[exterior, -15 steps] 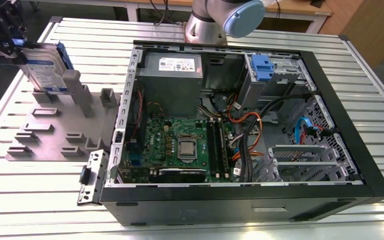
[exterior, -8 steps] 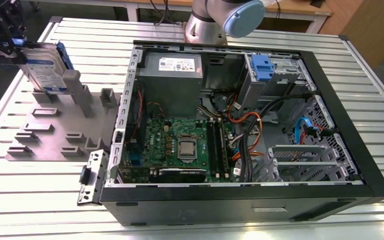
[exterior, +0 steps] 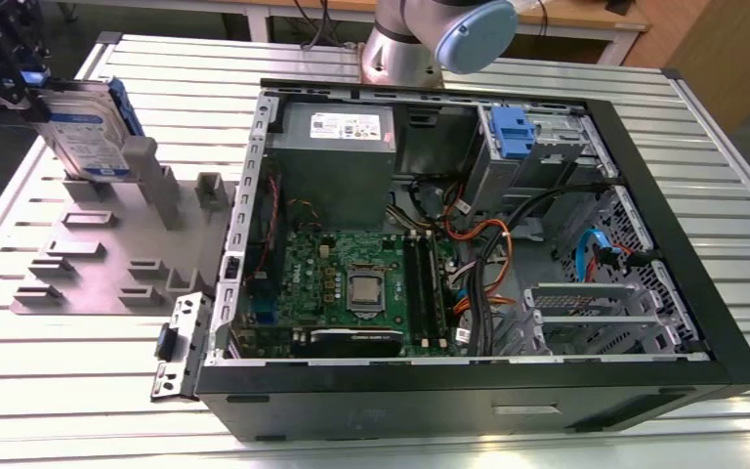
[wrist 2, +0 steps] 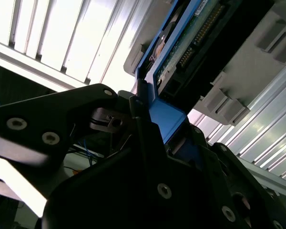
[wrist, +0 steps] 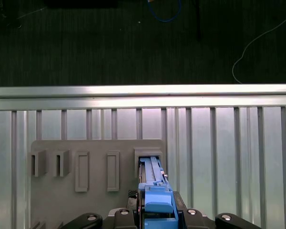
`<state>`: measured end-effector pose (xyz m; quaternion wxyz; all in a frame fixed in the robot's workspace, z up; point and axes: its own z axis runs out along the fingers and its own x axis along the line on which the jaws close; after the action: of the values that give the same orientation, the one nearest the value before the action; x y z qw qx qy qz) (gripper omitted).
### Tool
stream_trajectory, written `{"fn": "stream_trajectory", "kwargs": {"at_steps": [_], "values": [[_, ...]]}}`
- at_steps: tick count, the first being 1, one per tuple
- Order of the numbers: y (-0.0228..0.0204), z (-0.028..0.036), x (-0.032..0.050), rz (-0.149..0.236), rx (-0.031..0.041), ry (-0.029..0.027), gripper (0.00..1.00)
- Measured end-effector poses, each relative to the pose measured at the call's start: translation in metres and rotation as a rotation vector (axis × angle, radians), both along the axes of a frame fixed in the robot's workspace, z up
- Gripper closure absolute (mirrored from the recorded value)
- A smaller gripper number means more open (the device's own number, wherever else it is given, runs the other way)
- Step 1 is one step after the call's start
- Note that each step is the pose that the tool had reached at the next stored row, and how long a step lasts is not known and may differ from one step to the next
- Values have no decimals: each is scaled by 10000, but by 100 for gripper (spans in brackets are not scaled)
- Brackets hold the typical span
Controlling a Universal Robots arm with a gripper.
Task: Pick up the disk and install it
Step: 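Pick up the disk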
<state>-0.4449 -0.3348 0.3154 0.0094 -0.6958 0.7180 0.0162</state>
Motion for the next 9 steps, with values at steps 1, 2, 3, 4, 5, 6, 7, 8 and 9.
{"fn": "stream_trajectory", "kwargs": {"at_steps": [1, 2, 3, 4, 5, 6, 7, 8, 9], "values": [[0, 2, 0, 0, 0, 0, 63], [0, 5, 0, 0, 0, -1, 63], [0, 7, 0, 0, 0, -1, 63], [0, 8, 0, 0, 1, -2, 63], [0, 12, 0, 0, 0, -1, 63], [0, 15, 0, 0, 0, -1, 63], [0, 19, 0, 0, 0, -1, 63], [0, 24, 0, 0, 0, -1, 63], [0, 27, 0, 0, 1, -2, 63]]}}
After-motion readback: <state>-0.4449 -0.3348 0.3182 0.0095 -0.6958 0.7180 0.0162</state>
